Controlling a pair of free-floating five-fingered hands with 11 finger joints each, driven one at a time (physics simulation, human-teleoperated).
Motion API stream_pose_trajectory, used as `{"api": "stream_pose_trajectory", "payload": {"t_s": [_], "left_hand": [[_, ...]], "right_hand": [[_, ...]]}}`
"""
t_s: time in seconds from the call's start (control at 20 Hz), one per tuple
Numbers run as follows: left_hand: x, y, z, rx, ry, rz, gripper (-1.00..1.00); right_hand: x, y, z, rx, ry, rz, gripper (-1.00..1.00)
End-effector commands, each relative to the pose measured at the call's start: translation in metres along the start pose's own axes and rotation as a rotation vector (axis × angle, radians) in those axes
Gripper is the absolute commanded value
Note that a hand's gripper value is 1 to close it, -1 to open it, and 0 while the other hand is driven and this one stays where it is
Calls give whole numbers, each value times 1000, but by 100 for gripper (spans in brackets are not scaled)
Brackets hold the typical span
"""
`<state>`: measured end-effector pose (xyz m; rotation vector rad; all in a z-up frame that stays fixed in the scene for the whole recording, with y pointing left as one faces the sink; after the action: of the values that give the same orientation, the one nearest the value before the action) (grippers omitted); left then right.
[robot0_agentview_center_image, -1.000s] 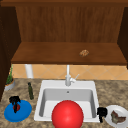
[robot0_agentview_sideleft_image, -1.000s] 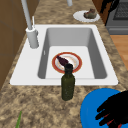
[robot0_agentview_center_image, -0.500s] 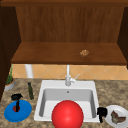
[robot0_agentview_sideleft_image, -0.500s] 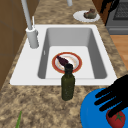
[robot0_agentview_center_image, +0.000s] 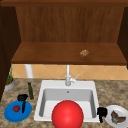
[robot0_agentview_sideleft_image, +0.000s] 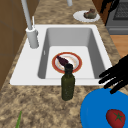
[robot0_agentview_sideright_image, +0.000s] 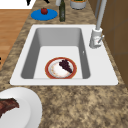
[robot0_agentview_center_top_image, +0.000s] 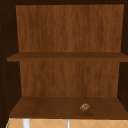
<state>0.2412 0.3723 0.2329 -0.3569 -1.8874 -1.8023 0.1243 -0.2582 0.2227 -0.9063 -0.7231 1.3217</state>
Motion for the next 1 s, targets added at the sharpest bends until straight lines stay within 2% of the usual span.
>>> {"api": "stream_pose_trajectory", "payload": {"t_s": [0.0,0.35,0.8,0.95], "left_hand": [[21,-1,-20,-20,12,-33,-100],[58,-5,-53,-21,14,-72,-100],[105,-18,-85,-15,16,-147,-100],[121,-19,-91,3,9,-198,-100]], "right_hand": [[0,0,0,0,0,0,0],[0,0,0,0,0,0,0],[0,0,0,0,0,0,0],[0,0,0,0,0,0,0]]}}
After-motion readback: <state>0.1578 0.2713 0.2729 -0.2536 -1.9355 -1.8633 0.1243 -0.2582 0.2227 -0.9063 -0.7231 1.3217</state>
